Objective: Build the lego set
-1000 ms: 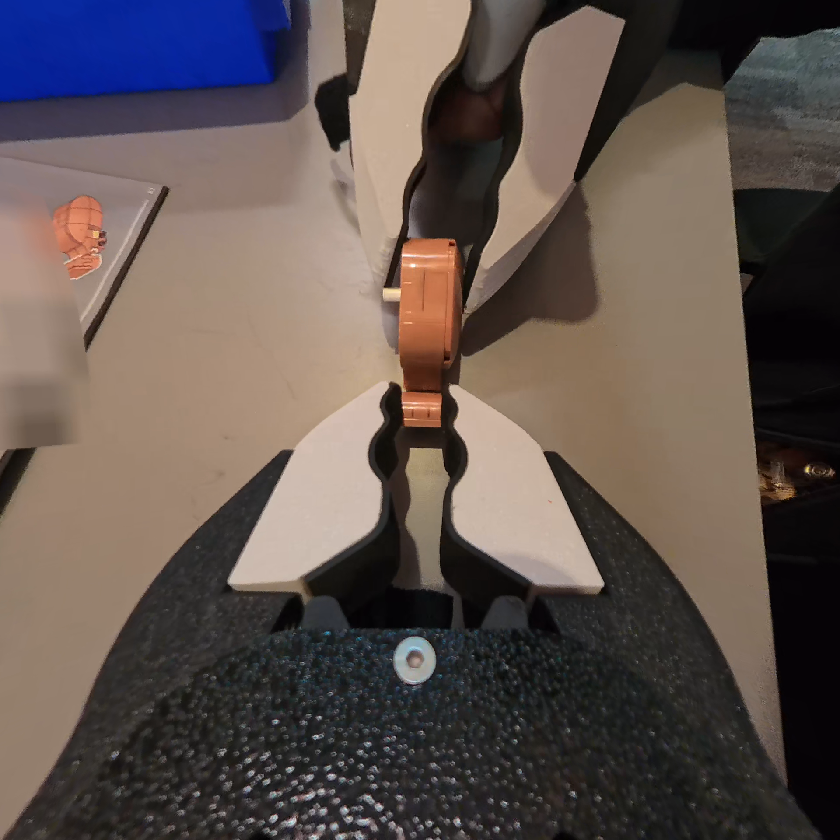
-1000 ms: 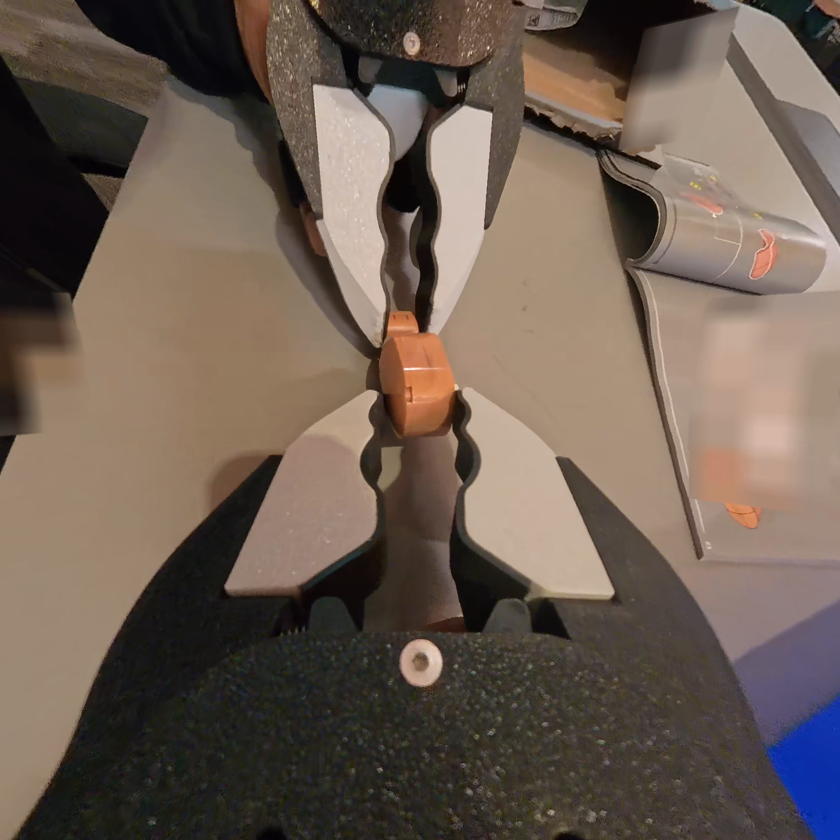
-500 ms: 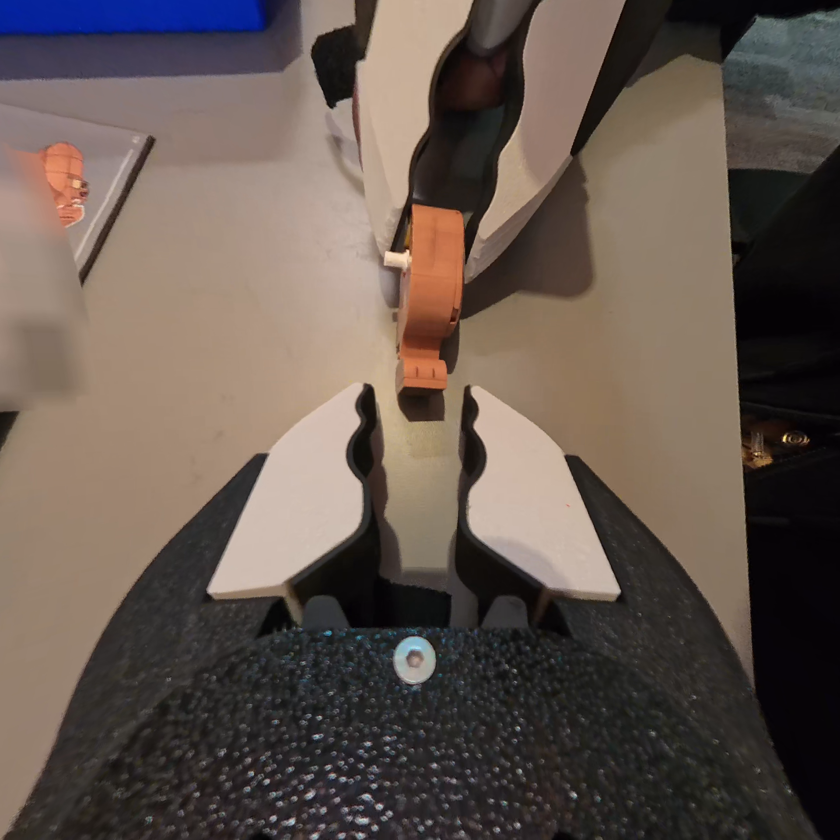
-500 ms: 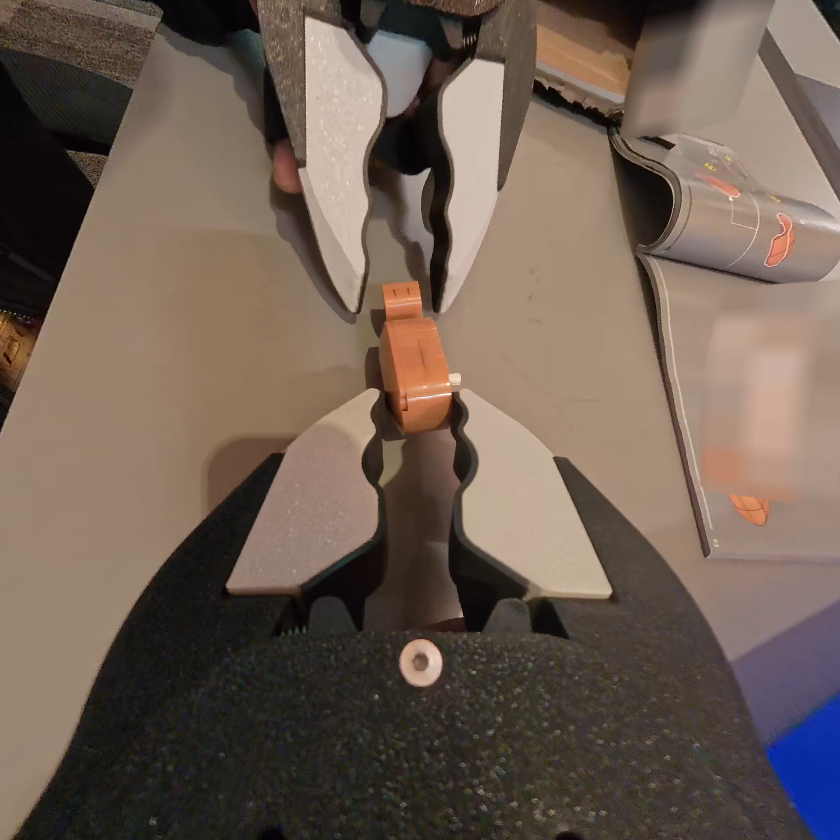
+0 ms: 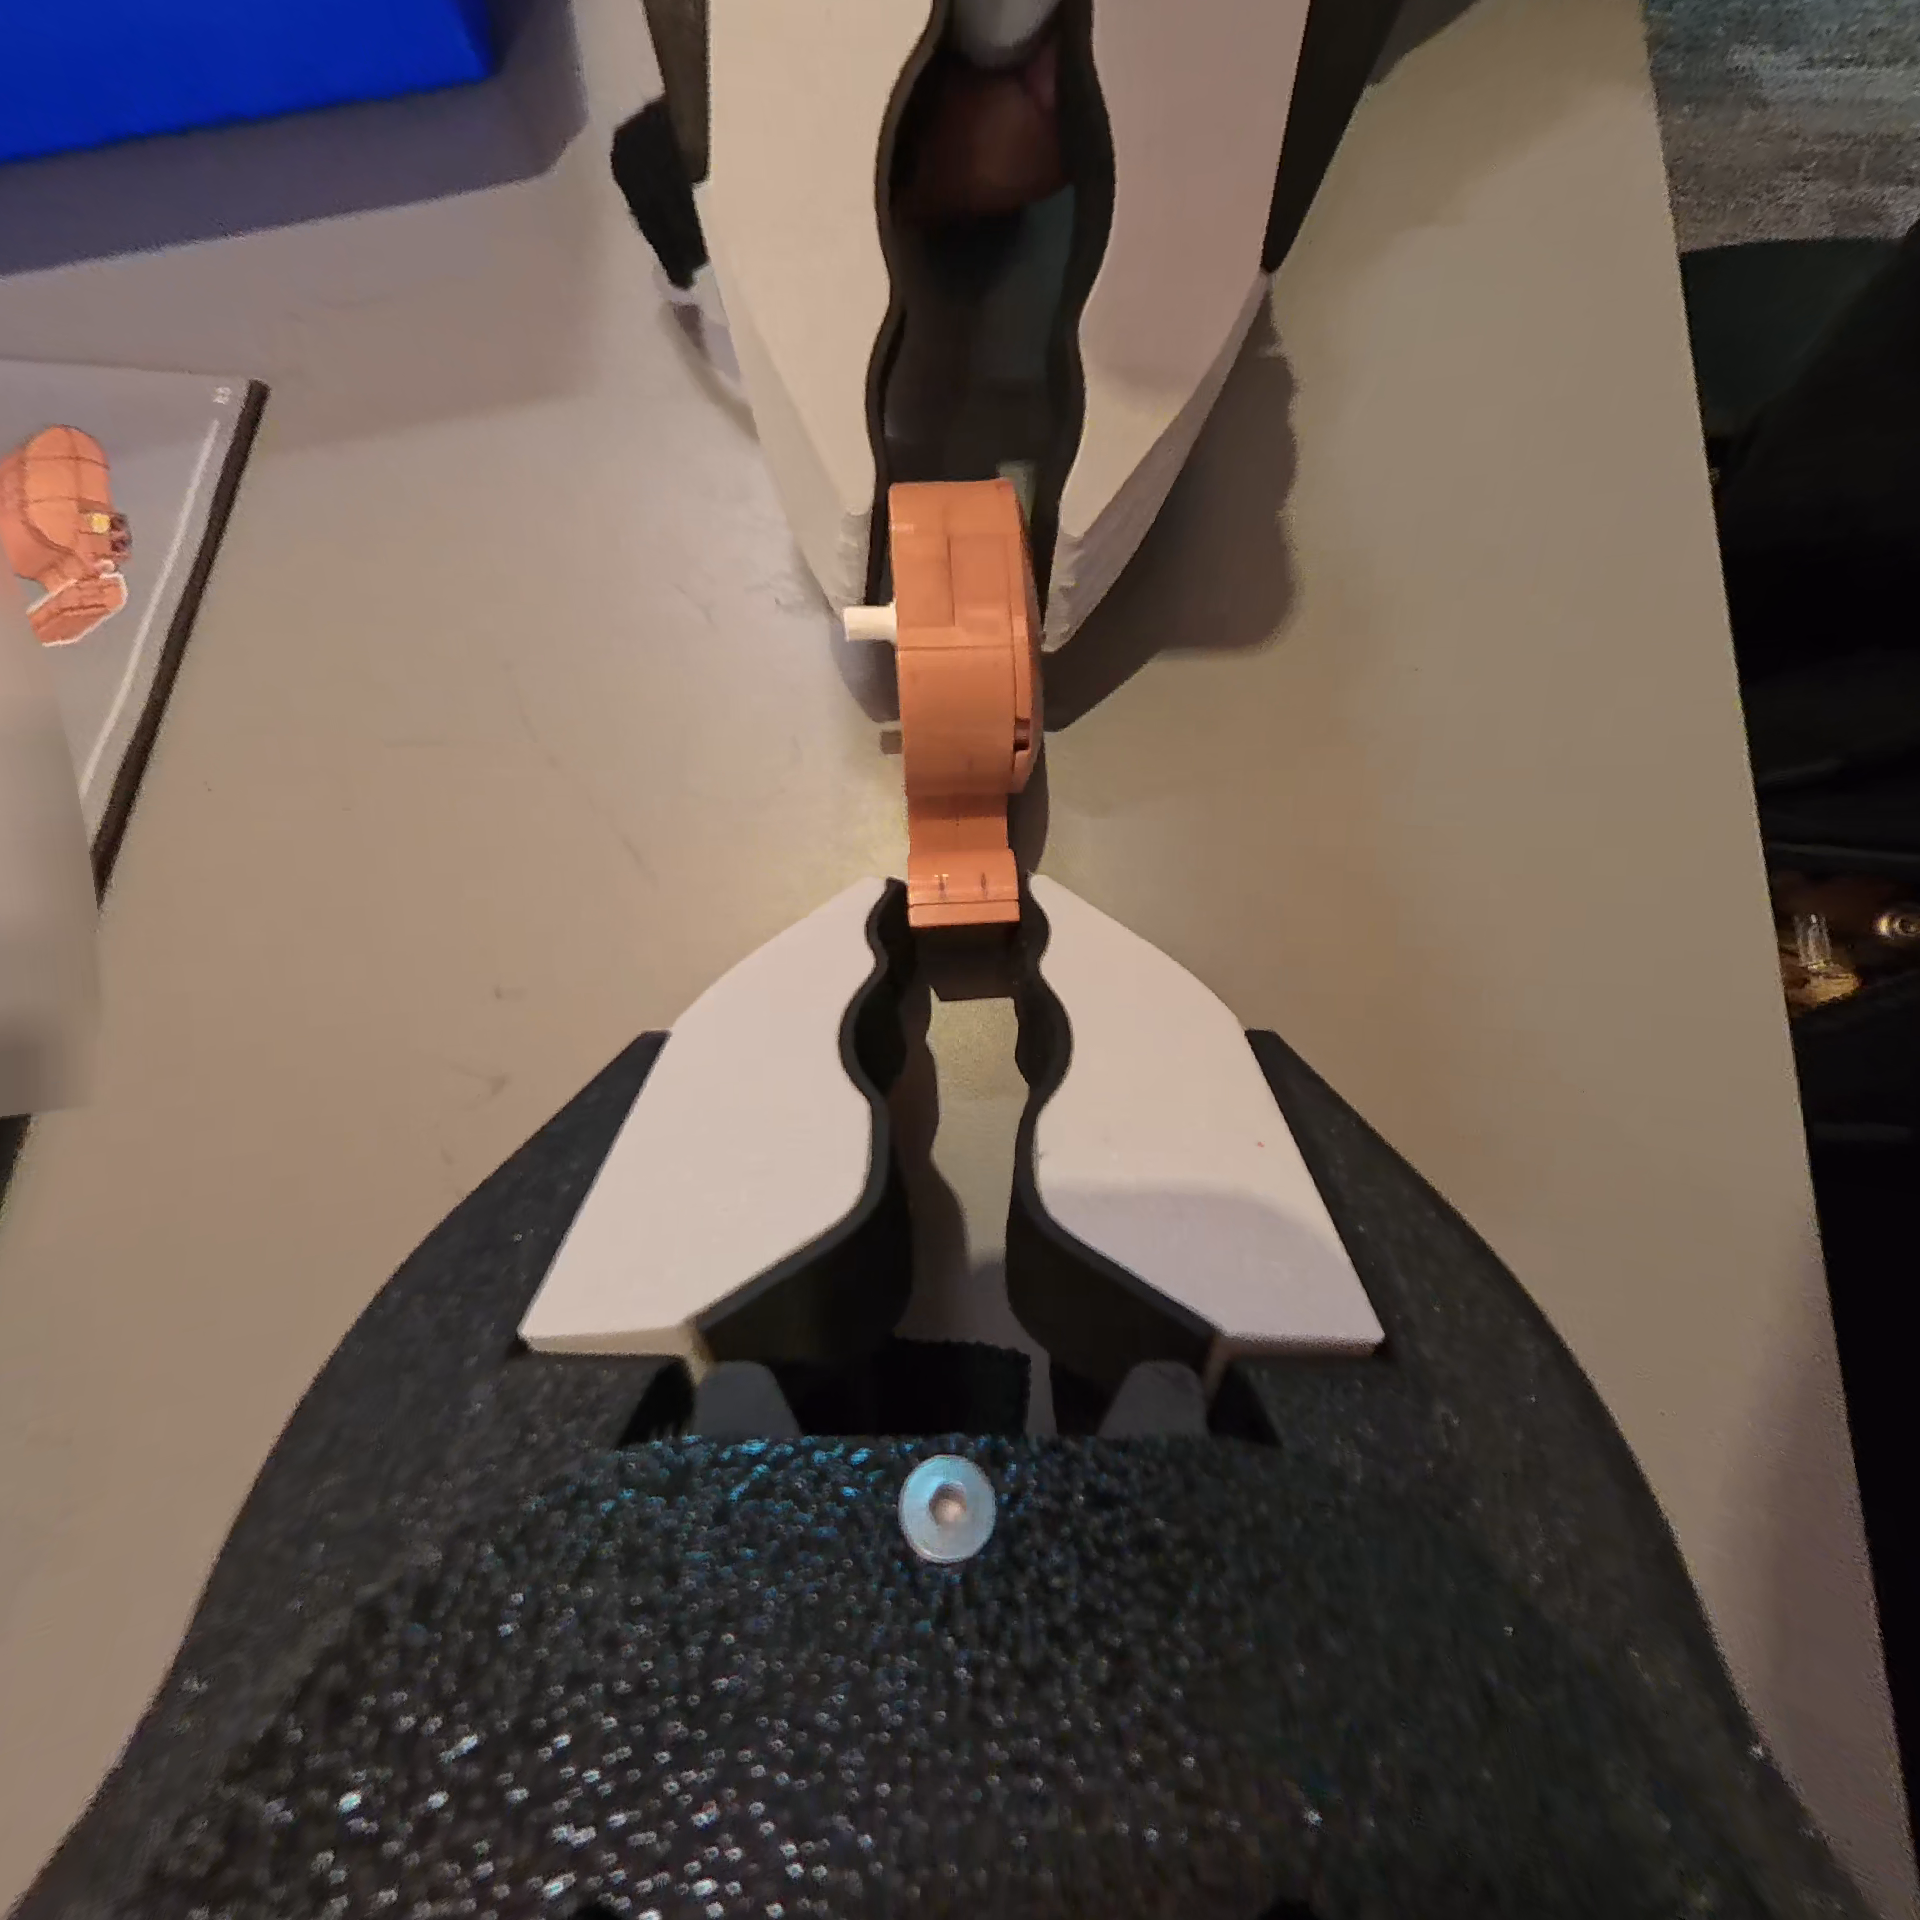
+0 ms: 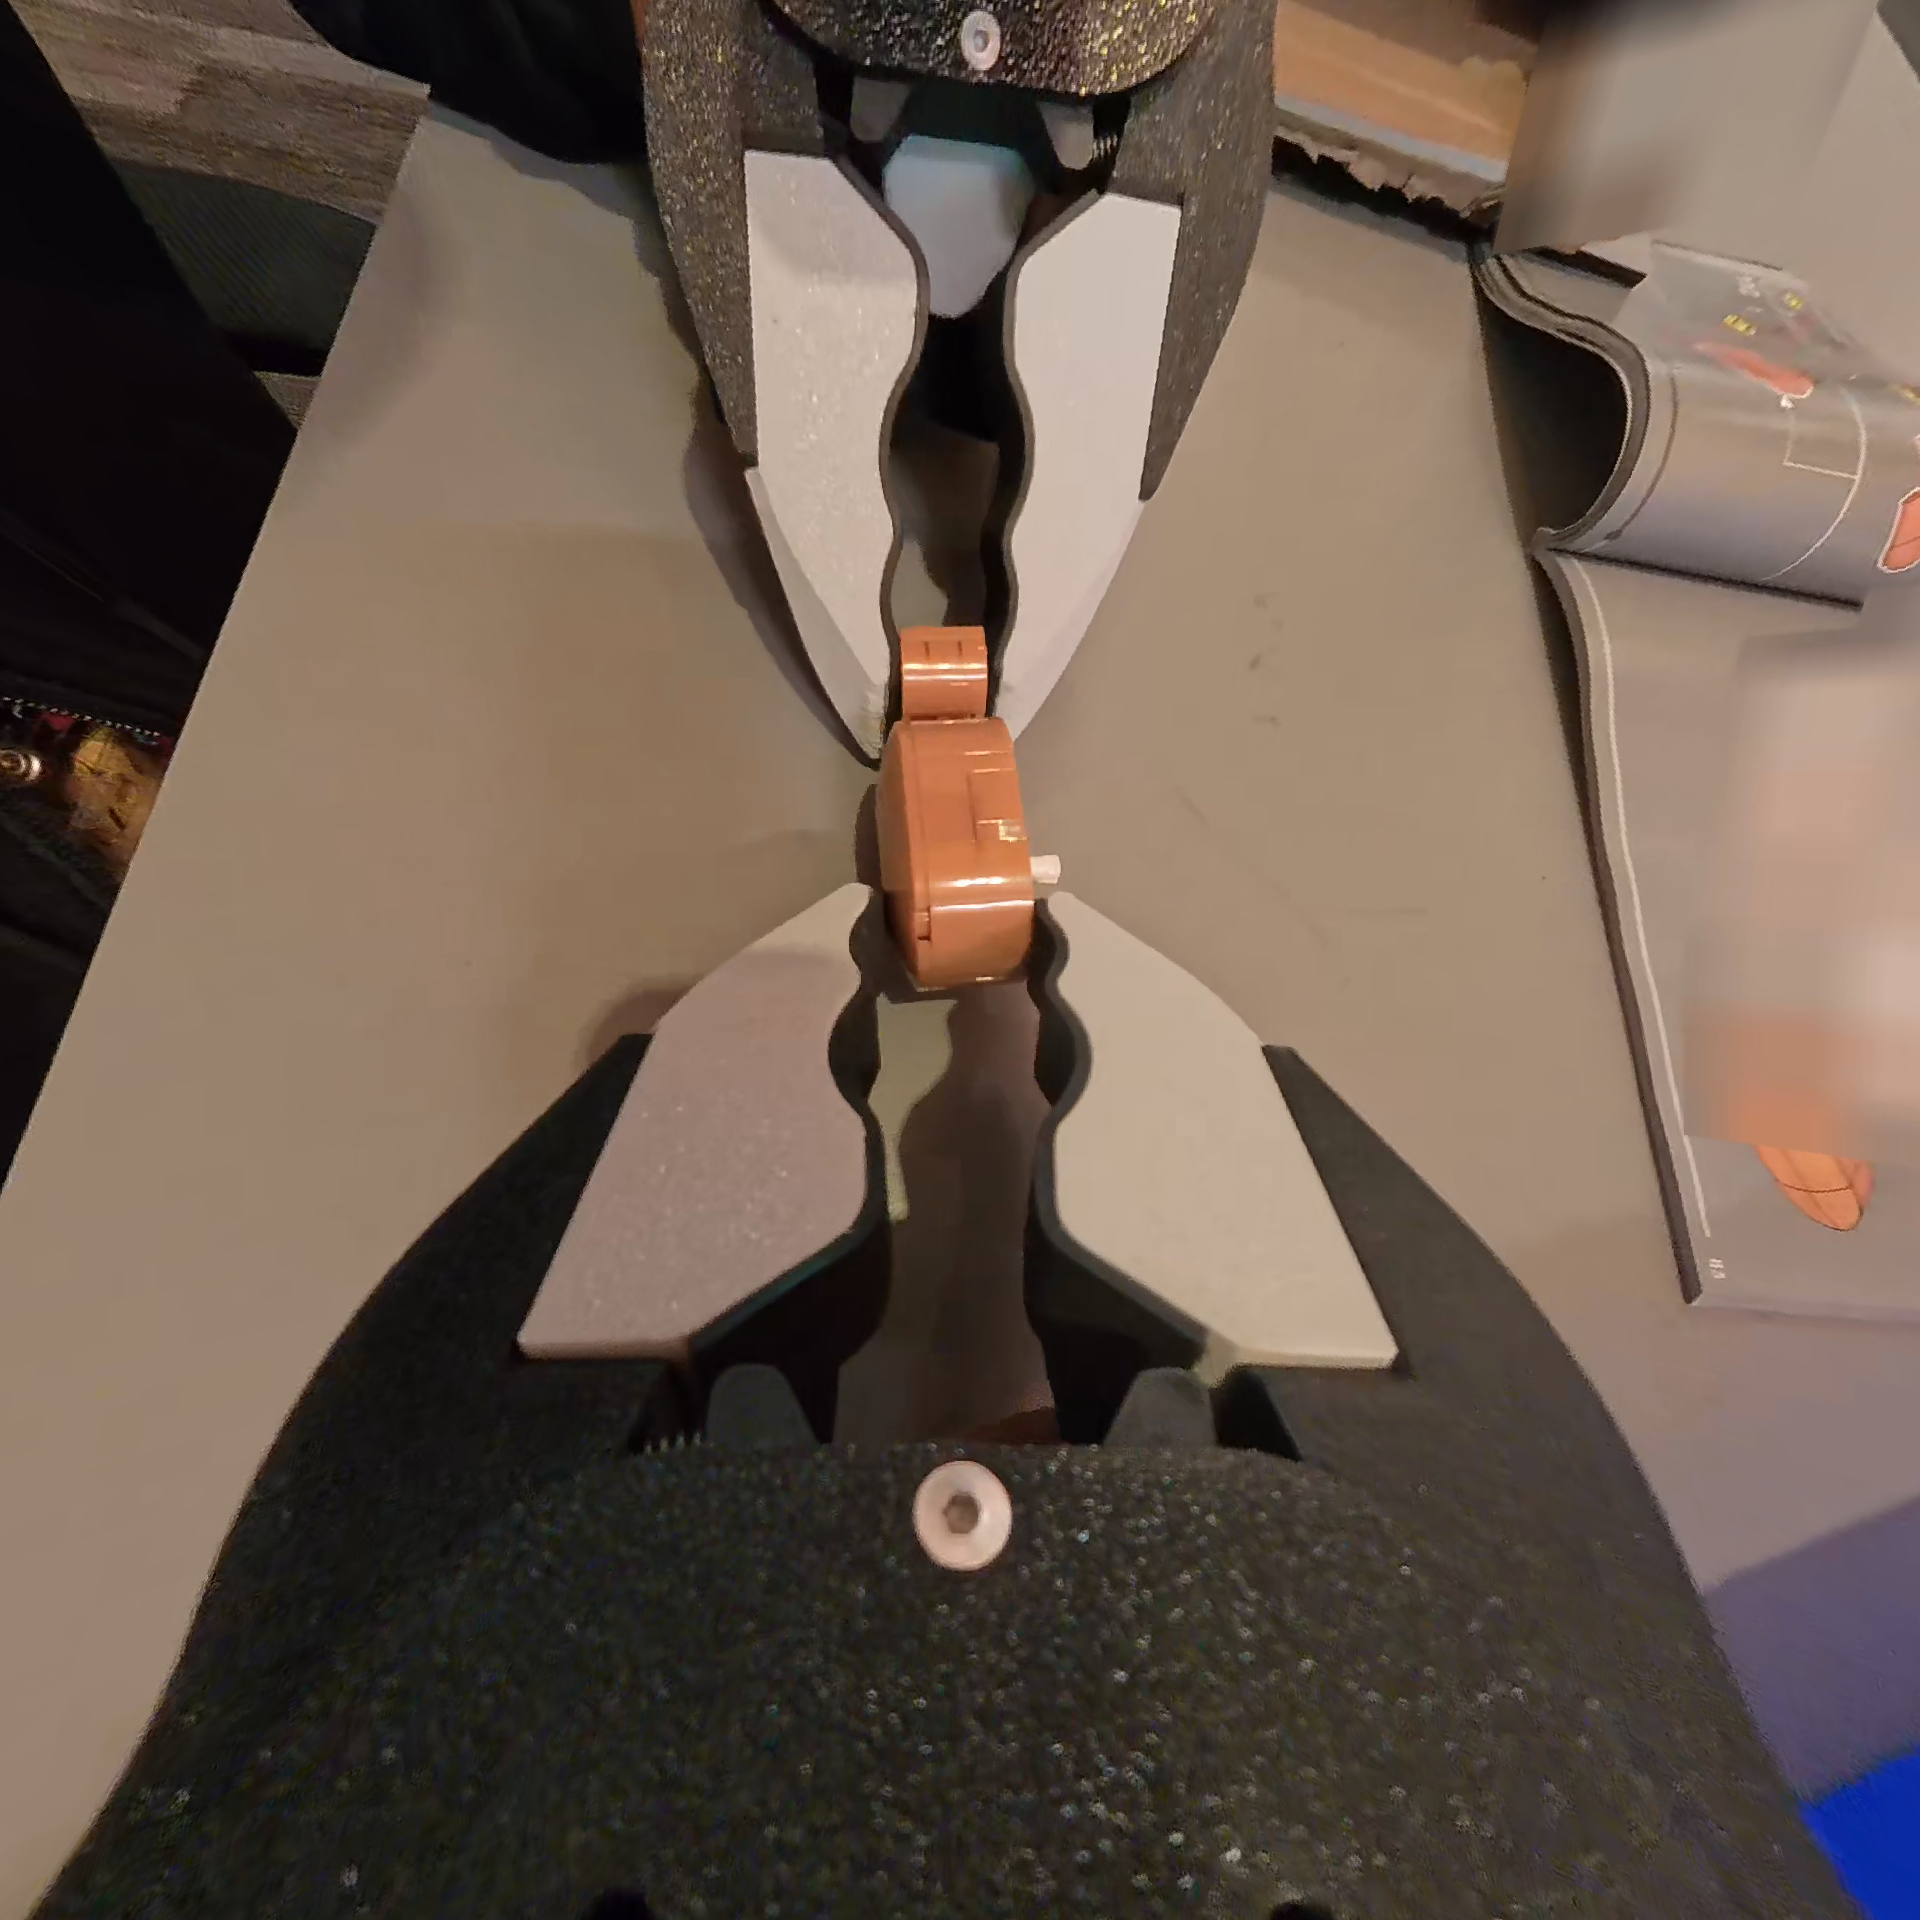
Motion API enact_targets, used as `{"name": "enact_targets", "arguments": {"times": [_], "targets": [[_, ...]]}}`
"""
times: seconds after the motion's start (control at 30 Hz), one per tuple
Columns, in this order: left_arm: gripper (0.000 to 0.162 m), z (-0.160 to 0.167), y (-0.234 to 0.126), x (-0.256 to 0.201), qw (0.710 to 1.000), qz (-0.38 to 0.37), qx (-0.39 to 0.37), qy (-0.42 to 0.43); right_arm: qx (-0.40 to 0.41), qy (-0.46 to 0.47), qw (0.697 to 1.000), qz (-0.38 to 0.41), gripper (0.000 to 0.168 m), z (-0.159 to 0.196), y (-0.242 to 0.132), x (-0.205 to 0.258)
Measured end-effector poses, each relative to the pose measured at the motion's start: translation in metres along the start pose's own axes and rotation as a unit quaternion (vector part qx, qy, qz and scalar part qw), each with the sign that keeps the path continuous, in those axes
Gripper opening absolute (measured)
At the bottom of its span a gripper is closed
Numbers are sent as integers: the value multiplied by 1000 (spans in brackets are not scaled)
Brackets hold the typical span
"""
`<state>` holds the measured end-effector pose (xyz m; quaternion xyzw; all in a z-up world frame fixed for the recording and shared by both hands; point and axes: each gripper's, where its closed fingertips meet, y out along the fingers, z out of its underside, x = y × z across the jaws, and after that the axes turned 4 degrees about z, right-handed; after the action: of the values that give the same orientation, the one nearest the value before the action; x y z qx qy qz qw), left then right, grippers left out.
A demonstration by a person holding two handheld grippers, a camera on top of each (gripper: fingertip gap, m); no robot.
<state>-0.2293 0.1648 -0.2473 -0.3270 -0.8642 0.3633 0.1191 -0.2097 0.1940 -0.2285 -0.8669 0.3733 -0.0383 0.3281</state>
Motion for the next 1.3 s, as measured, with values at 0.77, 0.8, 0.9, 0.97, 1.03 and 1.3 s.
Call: {"name": "enact_targets", "arguments": {"times": [0.77, 0.8, 0.9, 0.97, 1.03, 1.3], "targets": [[18, -2, 2, 1, 999, 37, 2, 34, 3, 17, 999, -49, 24, 1, 0, 4], [18, -2, 2, 1, 999, 39, 2, 35, 3, 17, 999, -50, 24, 1, 0, 4], [18, -2, 2, 1, 998, 45, 3, 36, 3, 22, 998, -57, 24, 1, 0, 3], [18, -2, 2, 1, 998, 46, 3, 36, 4, 20, 998, -57, 24, 1, 0, 4], [18, -3, 2, 1, 998, 44, 2, 41, 9, 18, 998, -61, 23, 2, 1, 5], [18, -3, 2, 4, 999, 33, -1, 27, 11, 26, 998, -47, 24, 3, 2, 2]]}}
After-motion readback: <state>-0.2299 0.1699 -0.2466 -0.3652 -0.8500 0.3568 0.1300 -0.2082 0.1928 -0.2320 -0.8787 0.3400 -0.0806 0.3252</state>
